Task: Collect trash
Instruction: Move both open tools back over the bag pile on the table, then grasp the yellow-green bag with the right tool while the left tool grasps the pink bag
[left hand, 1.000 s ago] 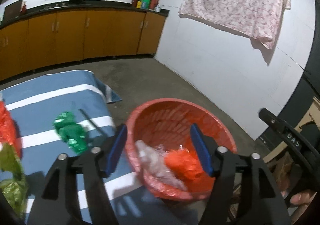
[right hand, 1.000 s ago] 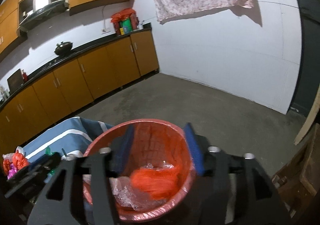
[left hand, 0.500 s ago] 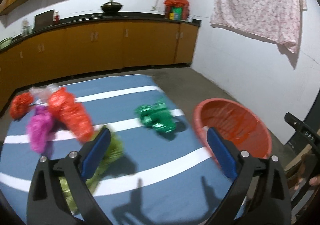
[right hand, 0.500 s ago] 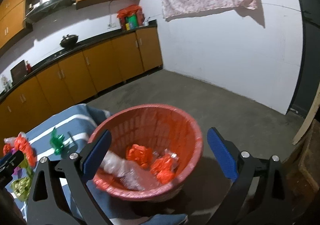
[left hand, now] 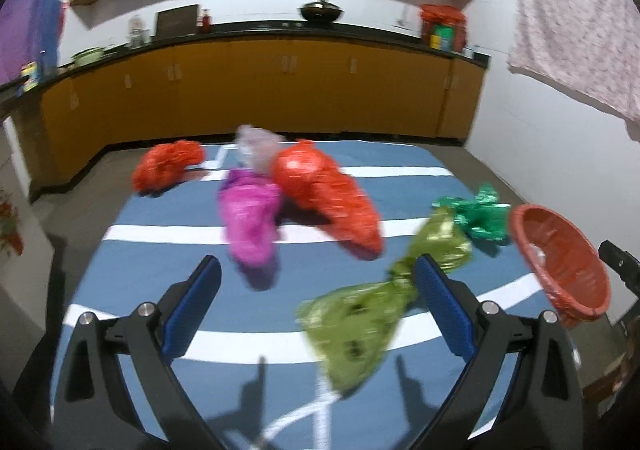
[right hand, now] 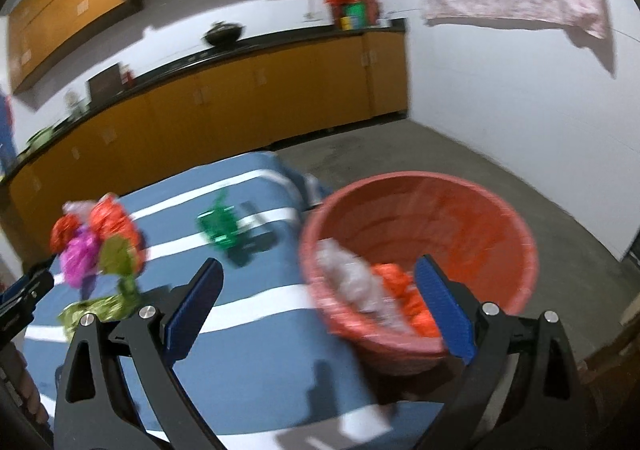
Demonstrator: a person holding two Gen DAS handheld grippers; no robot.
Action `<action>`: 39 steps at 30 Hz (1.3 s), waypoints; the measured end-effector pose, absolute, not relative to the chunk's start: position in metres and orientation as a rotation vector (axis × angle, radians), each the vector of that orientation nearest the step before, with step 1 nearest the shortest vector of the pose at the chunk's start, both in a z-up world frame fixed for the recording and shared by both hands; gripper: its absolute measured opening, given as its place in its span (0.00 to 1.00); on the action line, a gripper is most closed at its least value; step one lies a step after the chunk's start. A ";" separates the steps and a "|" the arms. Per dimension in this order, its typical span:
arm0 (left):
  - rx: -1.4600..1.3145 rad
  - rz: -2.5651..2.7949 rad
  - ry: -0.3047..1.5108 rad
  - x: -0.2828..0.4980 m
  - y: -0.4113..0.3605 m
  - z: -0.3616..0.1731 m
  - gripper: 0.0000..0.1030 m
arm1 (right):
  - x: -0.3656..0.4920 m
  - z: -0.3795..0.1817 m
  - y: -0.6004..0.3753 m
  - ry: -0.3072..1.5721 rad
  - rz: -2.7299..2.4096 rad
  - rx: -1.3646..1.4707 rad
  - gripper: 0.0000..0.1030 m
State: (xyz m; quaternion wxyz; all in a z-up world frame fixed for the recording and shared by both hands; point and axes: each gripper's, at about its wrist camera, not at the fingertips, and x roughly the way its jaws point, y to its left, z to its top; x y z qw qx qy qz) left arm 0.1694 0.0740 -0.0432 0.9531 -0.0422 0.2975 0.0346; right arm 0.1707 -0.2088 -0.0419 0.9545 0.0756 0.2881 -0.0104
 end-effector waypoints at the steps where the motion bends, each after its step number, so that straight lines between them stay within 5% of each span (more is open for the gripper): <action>1: -0.083 0.085 0.601 0.166 0.080 -0.044 0.92 | 0.173 -0.042 -0.196 0.589 0.007 0.142 0.93; 20: -0.171 0.298 0.595 0.140 0.188 -0.051 0.92 | 0.231 -0.080 -0.049 0.745 0.169 0.097 0.84; 34: -0.200 0.278 0.624 0.168 0.194 -0.059 0.92 | 0.245 -0.101 -0.029 0.832 0.210 -0.021 0.29; 39: -0.226 0.240 0.640 0.190 0.185 -0.062 0.92 | 0.238 -0.097 -0.039 0.809 0.205 -0.055 0.25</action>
